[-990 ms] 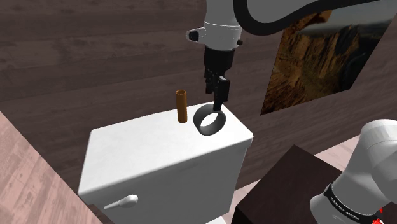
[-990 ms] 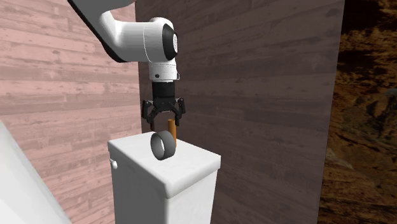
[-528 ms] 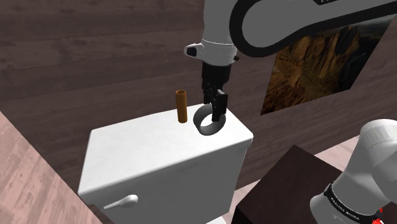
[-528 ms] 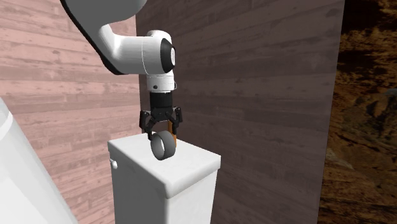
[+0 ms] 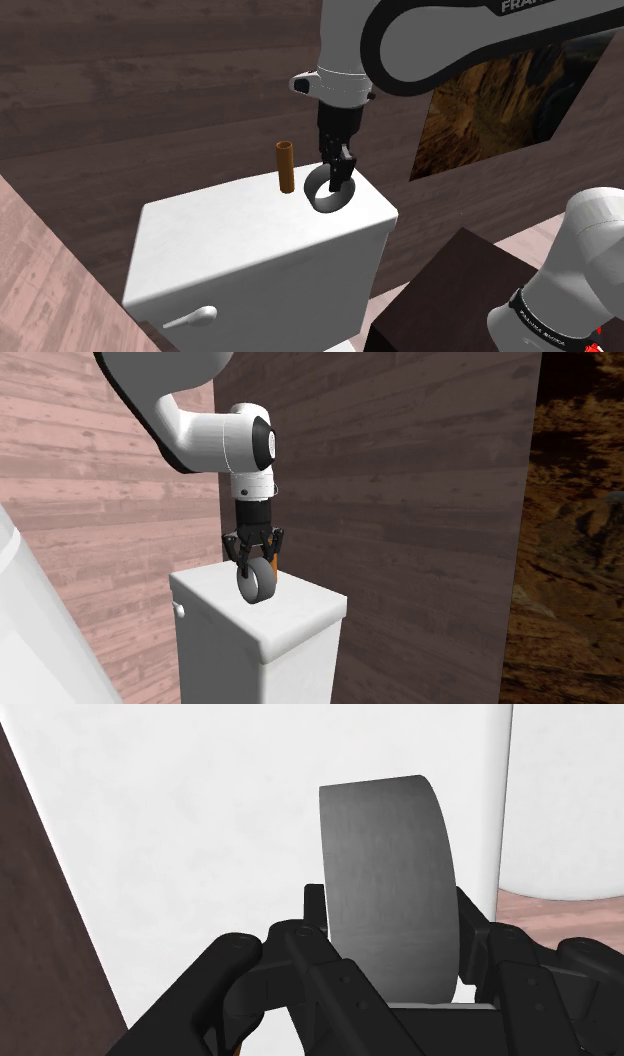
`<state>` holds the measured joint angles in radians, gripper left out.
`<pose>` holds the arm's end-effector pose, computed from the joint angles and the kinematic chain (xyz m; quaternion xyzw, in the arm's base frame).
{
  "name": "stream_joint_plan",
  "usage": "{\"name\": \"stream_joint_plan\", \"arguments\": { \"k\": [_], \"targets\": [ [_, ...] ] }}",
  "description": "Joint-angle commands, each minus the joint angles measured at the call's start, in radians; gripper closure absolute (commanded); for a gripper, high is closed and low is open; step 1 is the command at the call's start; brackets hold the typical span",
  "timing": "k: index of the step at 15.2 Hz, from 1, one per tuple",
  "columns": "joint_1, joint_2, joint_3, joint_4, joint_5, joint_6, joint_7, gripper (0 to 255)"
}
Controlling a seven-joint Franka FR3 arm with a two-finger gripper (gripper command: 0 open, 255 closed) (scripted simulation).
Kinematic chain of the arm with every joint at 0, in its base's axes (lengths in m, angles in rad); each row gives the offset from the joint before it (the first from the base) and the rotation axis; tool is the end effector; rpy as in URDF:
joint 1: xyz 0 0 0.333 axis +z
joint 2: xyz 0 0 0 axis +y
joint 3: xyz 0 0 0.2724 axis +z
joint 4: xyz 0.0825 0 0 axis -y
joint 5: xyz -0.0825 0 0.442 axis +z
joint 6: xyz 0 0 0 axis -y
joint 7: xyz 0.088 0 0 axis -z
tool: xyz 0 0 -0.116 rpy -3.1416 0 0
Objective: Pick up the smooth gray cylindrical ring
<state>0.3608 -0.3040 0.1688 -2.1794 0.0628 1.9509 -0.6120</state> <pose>0.4633 0.2788 0.4523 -0.8481 -0.5285 -0.0361 0.0028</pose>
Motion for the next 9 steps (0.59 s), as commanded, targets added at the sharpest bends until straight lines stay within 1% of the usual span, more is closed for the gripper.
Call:
{"name": "stream_joint_plan", "arguments": {
  "k": [1, 4, 9],
  "targets": [
    [0.000, 0.001, 0.000, -0.001, 0.000, 0.000, 0.000, 255],
    [0.000, 0.002, 0.000, -0.002, 0.000, 0.002, -0.001, 255],
    [-0.001, -0.004, -0.003, 0.060, -0.001, -0.066, 0.000, 255]
  ]
}}
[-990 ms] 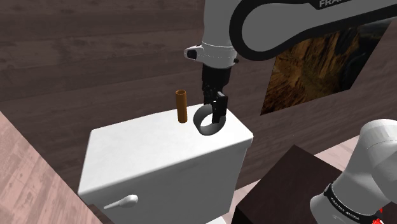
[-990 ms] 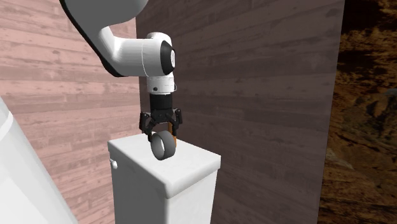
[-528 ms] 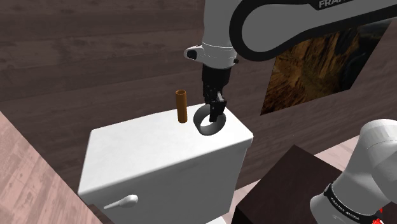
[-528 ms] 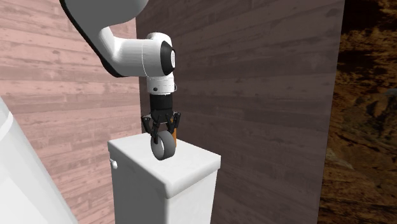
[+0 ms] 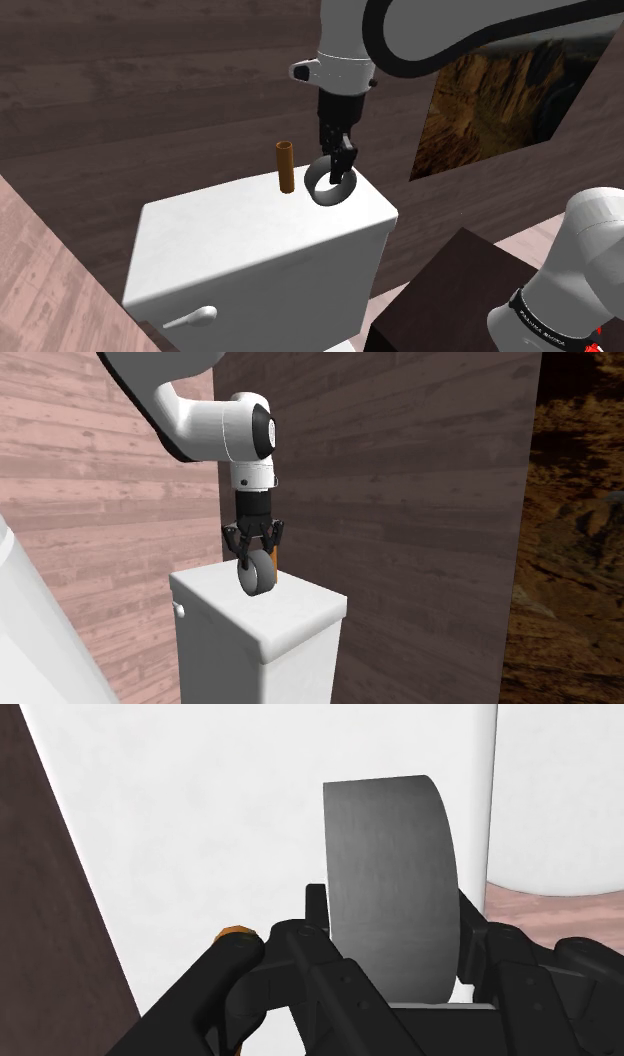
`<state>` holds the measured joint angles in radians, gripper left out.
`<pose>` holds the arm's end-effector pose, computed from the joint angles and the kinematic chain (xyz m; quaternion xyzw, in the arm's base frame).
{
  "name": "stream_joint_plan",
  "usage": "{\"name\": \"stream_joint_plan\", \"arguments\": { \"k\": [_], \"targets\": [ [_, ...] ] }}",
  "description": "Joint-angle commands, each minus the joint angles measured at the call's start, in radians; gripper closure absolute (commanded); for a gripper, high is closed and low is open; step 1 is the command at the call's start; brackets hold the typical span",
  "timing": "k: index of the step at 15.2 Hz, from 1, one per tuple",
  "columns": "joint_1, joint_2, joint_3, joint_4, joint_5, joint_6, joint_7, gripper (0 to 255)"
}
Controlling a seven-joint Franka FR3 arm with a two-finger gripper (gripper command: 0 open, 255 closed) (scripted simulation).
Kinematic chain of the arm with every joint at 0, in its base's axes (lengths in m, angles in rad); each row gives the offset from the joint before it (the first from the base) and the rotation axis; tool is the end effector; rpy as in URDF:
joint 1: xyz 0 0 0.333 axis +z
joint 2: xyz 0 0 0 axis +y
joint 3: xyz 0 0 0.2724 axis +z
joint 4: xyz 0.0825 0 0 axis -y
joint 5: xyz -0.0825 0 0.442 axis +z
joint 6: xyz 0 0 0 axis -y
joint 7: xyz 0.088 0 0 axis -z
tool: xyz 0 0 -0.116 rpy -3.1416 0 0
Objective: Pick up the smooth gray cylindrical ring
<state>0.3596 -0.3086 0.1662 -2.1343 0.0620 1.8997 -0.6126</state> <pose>0.4643 0.2786 0.4744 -0.8482 -0.5285 -0.0354 0.0029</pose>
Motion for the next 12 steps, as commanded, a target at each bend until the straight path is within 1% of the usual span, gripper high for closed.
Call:
{"name": "stream_joint_plan", "arguments": {
  "k": [1, 10, 12],
  "targets": [
    [0.000, 0.000, -0.001, 0.028, -0.001, -0.028, 0.001, 255],
    [-0.003, 0.006, -0.004, 0.155, -0.004, -0.149, 0.003, 255],
    [-0.003, 0.006, -0.004, 0.157, -0.004, -0.151, 0.003, 255]
  ]
}}
